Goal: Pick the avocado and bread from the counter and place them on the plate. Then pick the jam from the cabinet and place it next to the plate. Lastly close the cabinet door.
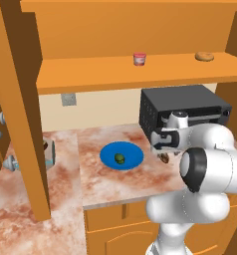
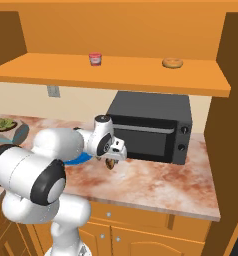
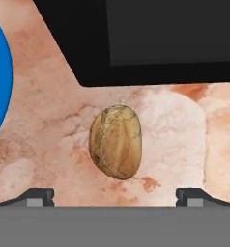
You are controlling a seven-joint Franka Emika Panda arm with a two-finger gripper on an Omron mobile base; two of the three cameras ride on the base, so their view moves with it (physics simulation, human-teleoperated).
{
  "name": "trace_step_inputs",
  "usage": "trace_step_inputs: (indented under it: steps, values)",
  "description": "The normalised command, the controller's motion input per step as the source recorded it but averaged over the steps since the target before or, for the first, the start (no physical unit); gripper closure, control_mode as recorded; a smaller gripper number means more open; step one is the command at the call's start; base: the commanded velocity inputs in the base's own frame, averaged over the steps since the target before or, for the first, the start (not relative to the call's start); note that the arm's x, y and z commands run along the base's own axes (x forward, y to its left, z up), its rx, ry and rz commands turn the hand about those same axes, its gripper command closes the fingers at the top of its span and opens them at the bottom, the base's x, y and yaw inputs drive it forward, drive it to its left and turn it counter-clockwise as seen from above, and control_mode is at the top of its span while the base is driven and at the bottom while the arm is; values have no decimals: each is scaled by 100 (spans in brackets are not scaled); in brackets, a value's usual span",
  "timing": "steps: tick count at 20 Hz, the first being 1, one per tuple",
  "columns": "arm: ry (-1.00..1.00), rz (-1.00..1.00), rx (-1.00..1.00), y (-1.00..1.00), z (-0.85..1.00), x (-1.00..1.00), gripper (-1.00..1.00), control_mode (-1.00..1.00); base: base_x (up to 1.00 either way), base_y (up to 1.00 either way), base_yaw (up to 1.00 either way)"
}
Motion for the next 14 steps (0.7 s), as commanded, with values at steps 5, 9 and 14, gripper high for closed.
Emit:
trace_step_inputs:
  steps: [5, 9, 14]
  values:
    - [0, 9, 0, 0, -34, 13, -100, -100, 0, 0, 0]
    - [0, 9, 0, 0, -29, 14, -100, -100, 0, 0, 0]
    - [0, 9, 0, 0, -22, 18, -100, -100, 0, 0, 0]
